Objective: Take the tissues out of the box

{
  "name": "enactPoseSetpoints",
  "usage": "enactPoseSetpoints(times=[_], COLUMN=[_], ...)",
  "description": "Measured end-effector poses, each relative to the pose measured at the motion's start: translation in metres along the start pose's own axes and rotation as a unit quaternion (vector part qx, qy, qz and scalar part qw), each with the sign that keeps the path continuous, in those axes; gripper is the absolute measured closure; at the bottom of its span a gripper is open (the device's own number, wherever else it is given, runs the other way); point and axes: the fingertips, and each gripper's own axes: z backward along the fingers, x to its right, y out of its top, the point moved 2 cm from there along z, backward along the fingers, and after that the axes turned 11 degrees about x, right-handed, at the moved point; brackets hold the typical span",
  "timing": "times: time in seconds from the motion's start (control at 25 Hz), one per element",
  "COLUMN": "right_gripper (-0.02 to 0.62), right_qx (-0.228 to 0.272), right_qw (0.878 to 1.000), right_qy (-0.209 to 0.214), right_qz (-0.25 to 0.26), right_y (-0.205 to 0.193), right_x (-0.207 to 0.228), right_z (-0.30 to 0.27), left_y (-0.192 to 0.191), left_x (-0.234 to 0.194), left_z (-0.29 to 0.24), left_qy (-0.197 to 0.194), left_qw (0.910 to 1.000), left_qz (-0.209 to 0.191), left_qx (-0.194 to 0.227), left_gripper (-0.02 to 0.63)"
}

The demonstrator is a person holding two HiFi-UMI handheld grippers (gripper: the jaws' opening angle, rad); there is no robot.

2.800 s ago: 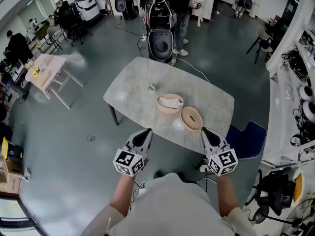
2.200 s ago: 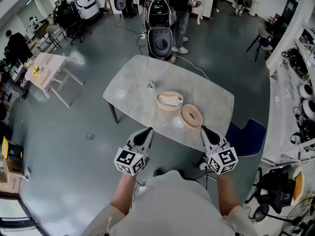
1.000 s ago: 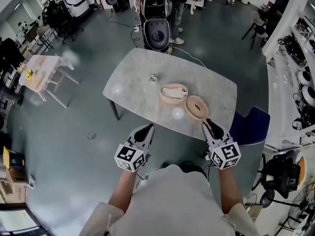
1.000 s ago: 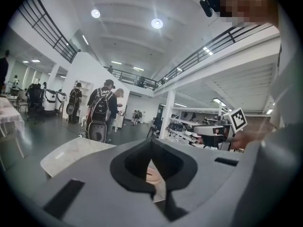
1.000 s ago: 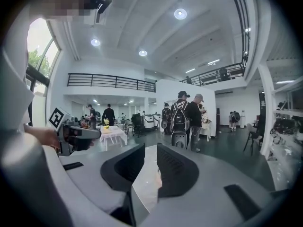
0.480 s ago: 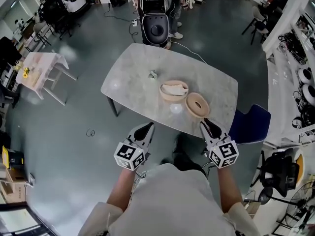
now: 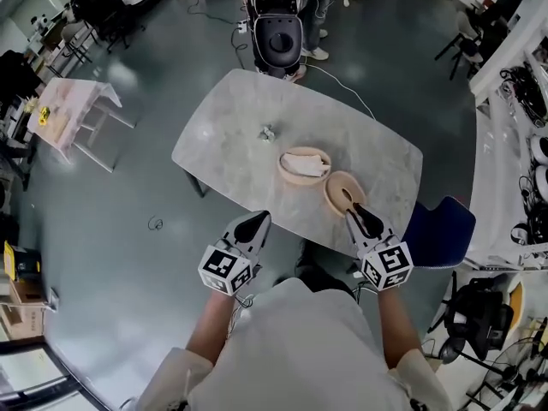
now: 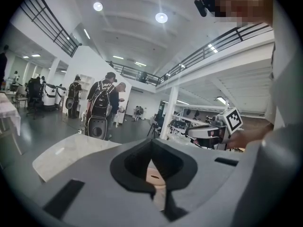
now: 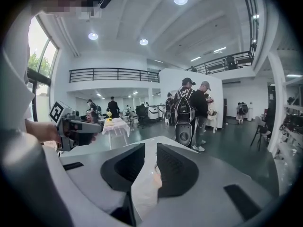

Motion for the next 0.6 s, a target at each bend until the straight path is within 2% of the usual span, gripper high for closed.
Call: enactPoseSetpoints(times=[0.2, 0.6], right_gripper=[0.500, 0.500], right_qx=[-0.016, -0.034], right_qw=[1.000, 0.997], right_qy=[0.013, 0.065], right_qz=[-0.012, -0.026], right_y=[-0.007, -0.010], right_x=[0.037, 0.089], right_z=[-0.034, -0.095], left_y=[0.004, 0.002], left_x=[-0.020, -0.040], left_z=[-0.039, -0.102], left_qy=[0.009, 0.036], left_qw=[0.9999, 0.9991], left_qz=[-0.005, -0.002], left_qx=[-0.007, -0.022], left_gripper=[0.598, 0.598])
